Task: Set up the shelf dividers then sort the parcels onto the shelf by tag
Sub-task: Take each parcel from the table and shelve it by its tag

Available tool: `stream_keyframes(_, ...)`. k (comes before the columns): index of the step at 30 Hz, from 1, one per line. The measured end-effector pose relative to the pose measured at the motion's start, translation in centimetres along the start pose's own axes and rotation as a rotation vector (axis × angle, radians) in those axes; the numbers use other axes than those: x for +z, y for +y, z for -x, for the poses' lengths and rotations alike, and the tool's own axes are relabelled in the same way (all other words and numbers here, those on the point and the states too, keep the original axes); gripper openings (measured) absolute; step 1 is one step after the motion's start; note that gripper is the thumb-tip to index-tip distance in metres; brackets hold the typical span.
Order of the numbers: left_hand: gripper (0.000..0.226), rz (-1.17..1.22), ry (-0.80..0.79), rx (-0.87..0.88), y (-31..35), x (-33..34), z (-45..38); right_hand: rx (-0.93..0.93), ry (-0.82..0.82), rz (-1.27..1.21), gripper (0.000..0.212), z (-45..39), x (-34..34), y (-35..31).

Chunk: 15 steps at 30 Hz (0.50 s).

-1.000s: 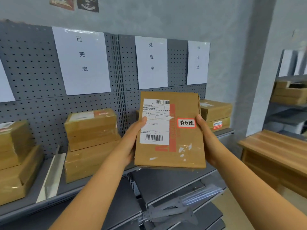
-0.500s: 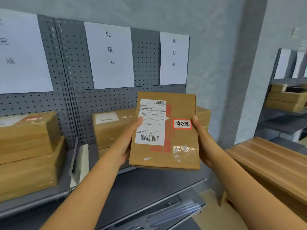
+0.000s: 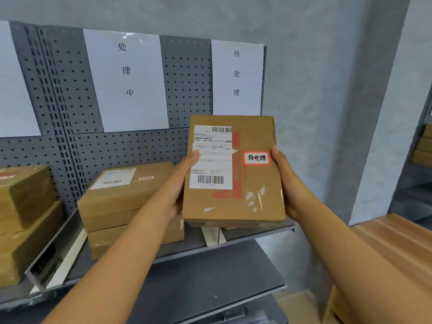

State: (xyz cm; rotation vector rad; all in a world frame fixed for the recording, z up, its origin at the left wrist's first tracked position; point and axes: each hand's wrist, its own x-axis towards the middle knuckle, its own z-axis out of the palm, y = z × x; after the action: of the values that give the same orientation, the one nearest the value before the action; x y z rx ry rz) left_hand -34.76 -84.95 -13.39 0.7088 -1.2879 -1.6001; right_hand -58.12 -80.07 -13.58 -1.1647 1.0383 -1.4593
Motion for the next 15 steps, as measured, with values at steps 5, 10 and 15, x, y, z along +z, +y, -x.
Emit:
stream_keyframes(5,0.036,0.041,-0.014,0.057,1.8,0.3,-6.1,-0.081,-0.084,0.044,0.064,-5.5,-1.7,-1.9)
stream_keyframes(10,0.038,0.029,0.036,0.013,1.0,0.9,-11.1,-0.022,-0.026,0.125,0.066,-10.2,-4.6,-1.6)
stream_keyframes(15,0.039,0.101,0.086,0.001,0.9,1.7,-15.0,-0.035,-0.069,0.119,0.066,-14.2,-6.9,-1.7)
